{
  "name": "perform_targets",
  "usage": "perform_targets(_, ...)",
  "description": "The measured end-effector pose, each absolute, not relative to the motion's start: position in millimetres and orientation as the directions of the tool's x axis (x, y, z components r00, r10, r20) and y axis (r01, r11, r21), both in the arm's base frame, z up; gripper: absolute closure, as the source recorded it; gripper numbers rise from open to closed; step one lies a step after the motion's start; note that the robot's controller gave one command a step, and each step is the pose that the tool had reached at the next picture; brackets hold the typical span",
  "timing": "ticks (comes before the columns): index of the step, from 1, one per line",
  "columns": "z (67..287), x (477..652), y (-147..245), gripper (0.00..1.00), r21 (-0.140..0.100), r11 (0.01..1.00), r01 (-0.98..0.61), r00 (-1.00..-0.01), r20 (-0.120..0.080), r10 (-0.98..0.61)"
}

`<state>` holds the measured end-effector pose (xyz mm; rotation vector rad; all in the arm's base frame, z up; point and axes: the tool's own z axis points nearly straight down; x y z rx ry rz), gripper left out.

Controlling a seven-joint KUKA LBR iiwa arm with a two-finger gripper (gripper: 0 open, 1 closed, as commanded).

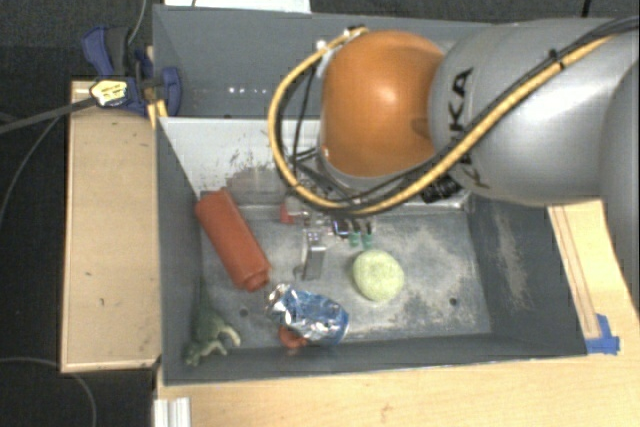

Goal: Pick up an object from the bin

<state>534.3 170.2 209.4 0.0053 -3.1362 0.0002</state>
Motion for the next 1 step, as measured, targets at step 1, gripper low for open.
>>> perform_targets(1, 214.2, 536.0, 169.1, 0.00, 0.002, 1.000, 0.002, -1.000, -0.003, 0.002)
